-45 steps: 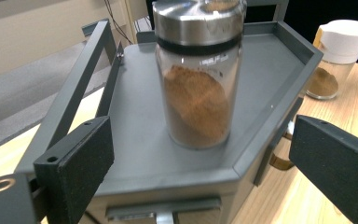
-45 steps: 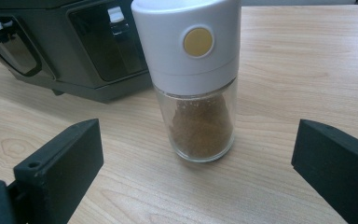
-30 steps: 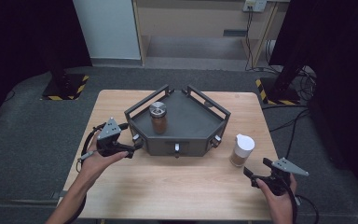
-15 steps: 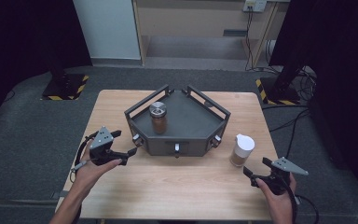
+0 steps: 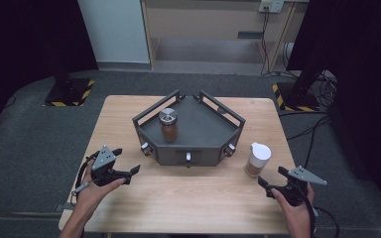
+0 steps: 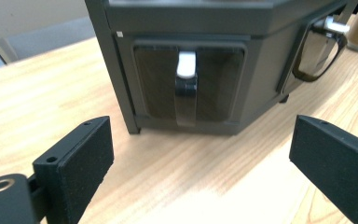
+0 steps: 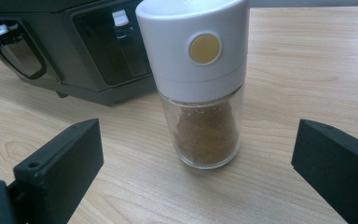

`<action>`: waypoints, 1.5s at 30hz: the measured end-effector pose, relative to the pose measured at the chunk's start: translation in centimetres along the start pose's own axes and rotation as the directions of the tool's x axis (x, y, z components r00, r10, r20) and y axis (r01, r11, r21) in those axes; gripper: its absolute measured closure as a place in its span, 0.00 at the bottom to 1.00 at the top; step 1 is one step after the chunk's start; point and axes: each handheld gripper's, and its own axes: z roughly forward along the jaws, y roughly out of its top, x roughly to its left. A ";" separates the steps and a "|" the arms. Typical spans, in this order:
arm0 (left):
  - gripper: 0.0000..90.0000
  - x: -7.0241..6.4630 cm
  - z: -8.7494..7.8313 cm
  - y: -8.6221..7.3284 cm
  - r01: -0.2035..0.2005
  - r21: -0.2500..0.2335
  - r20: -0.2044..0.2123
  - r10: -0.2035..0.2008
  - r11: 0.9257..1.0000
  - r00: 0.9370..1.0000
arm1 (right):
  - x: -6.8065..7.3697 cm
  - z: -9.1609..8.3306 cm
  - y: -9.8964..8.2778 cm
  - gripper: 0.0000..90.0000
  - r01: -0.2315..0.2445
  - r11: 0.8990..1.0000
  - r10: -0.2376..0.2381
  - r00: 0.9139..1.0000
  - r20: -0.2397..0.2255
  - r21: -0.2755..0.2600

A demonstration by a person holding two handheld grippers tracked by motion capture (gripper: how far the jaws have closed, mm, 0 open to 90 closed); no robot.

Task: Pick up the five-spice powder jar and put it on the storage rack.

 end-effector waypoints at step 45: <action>0.06 -0.4 -0.2 -2.0 0.005 0.013 -0.037 -0.005 1.000 0.999 | 0.4 -0.3 -0.1 0.03 0.004 1.000 -0.004 1.000 0.004 0.006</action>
